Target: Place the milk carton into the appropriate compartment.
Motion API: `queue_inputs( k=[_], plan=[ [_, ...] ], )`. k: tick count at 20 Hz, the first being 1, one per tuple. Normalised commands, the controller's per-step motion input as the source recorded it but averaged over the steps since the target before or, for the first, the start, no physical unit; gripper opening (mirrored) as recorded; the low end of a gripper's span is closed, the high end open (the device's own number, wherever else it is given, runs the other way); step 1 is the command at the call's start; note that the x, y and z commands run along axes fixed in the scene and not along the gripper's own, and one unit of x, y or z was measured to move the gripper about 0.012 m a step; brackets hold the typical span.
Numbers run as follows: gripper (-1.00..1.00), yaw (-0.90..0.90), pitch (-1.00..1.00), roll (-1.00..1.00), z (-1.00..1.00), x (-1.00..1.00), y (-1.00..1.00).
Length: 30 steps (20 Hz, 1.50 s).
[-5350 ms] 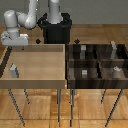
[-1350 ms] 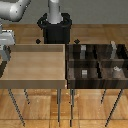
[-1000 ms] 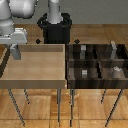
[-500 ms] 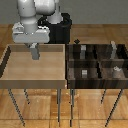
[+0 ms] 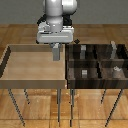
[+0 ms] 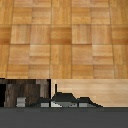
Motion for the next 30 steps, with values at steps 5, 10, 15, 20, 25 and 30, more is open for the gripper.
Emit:
queue_inputs(
  k=[5, 10, 15, 20, 25, 30],
  plan=[
    [-1.00, 0.00, 0.00, 0.00, 0.00, 0.00, 1.00],
    [-1.00, 0.00, 0.00, 0.00, 0.00, -0.25, 0.60],
    [-1.00, 0.00, 0.00, 0.00, 0.00, -1.00, 0.07],
    [-1.00, 0.00, 0.00, 0.00, 0.00, 0.00, 0.80],
    [-1.00, 0.00, 0.00, 0.00, 0.00, -0.50, 0.40],
    [-1.00, 0.00, 0.00, 0.00, 0.00, -0.60, 0.00]
  ],
)
